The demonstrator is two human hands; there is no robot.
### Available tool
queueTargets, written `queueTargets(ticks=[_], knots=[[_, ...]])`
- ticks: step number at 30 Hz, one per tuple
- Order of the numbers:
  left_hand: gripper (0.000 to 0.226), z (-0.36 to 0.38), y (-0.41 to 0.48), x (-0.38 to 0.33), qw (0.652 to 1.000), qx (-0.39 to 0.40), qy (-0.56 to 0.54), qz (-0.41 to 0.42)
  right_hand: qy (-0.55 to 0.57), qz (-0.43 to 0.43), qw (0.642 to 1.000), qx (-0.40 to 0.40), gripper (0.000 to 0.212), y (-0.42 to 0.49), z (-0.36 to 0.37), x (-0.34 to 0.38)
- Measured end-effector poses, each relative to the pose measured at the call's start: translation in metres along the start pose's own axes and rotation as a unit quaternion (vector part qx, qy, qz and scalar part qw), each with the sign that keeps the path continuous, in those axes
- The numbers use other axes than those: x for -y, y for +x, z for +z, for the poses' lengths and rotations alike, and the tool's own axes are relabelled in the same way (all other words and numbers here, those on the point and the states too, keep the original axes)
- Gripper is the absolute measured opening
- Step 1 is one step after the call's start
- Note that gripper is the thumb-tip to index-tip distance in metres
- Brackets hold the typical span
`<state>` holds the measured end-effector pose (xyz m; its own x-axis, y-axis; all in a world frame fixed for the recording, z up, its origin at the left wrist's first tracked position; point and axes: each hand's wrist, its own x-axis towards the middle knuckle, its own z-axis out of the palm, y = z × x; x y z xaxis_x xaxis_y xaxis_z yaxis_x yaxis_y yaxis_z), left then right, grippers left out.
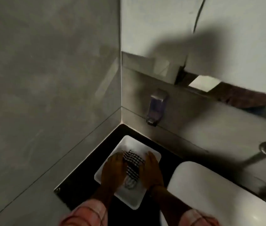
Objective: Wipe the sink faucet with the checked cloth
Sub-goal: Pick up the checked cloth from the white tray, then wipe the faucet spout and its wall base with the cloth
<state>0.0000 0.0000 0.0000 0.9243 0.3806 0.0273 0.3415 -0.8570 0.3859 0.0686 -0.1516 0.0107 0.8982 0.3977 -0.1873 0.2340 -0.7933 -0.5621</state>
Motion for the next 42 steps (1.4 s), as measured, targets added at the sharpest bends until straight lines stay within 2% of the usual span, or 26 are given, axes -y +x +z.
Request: queueTargets(ticks=[2,4,6,9,12,14,16,18,20,22,23,24,26,28,30,32,35,36,38,40,42], knots=[[0.059,0.019,0.013,0.010,0.990,0.106,-0.024,-0.096,0.047,0.082,0.995,0.040,0.054,0.018,0.020,-0.001],[0.062,0.036,0.024,0.017,0.977,0.148,-0.034,-0.153,0.068,0.146,0.985,0.061,0.048,0.034,0.039,-0.002],[0.067,0.048,0.031,0.015,0.965,0.179,-0.042,-0.185,0.103,0.212,0.969,0.074,0.051,0.047,0.056,-0.001],[0.084,0.055,0.041,0.010,0.956,0.199,-0.023,-0.216,0.111,0.298,0.944,0.087,0.070,0.063,0.070,0.000],[0.078,0.059,0.049,0.005,0.953,0.178,-0.051,-0.241,0.098,0.342,0.929,0.098,0.088,0.073,0.076,0.000],[0.069,0.062,0.054,0.003,0.948,0.150,-0.098,-0.262,0.169,0.398,0.898,0.078,0.078,0.079,0.080,-0.003],[0.064,0.064,0.058,0.005,0.924,0.122,-0.185,-0.310,0.224,0.425,0.875,0.059,0.063,0.083,0.079,-0.005],[0.062,0.062,0.063,0.010,0.893,0.126,-0.258,-0.346,0.229,0.411,0.880,0.064,0.054,0.083,0.072,-0.004],[0.053,0.056,0.071,0.016,0.888,0.140,-0.275,-0.342,0.239,0.368,0.896,0.068,0.037,0.081,0.059,0.003],[0.041,0.050,0.077,0.018,0.885,0.139,-0.303,-0.324,0.313,0.331,0.888,0.064,0.018,0.079,0.045,0.009],[0.034,0.044,0.079,0.016,0.884,0.141,-0.323,-0.306,0.370,0.325,0.868,0.068,0.015,0.075,0.036,0.011],[0.026,0.039,0.080,0.016,0.879,0.146,-0.351,-0.287,0.434,0.326,0.836,0.075,0.022,0.074,0.028,0.011],[0.022,0.025,0.076,0.015,0.826,0.162,-0.462,-0.280,0.552,0.342,0.754,0.100,0.037,0.064,0.005,0.007],[0.045,0.011,0.068,0.010,0.758,0.215,-0.550,-0.278,0.631,0.359,0.677,0.116,0.037,0.045,-0.024,0.000],[0.055,0.002,0.058,-0.002,0.739,0.277,-0.564,-0.243,0.675,0.358,0.637,0.105,0.035,0.016,-0.052,-0.012],[0.045,0.004,0.047,-0.023,0.767,0.291,-0.537,-0.197,0.713,0.331,0.611,0.090,0.037,-0.018,-0.077,-0.023],[0.030,0.024,0.014,-0.077,0.871,0.225,-0.425,-0.100,0.739,0.310,0.597,0.028,0.037,-0.081,-0.121,-0.055],[0.034,0.034,0.002,-0.094,0.904,0.194,-0.377,-0.063,0.737,0.318,0.596,0.010,0.036,-0.104,-0.136,-0.066],[0.054,0.056,-0.019,-0.124,0.948,0.156,-0.276,0.016,0.732,0.324,0.598,-0.031,0.037,-0.149,-0.168,-0.089],[0.073,0.078,-0.034,-0.151,0.975,0.125,-0.155,0.097,0.716,0.345,0.601,-0.084,0.034,-0.193,-0.203,-0.113],[0.084,0.094,-0.038,-0.160,0.983,0.105,-0.056,0.141,0.704,0.388,0.586,-0.106,0.041,-0.226,-0.236,-0.132]])
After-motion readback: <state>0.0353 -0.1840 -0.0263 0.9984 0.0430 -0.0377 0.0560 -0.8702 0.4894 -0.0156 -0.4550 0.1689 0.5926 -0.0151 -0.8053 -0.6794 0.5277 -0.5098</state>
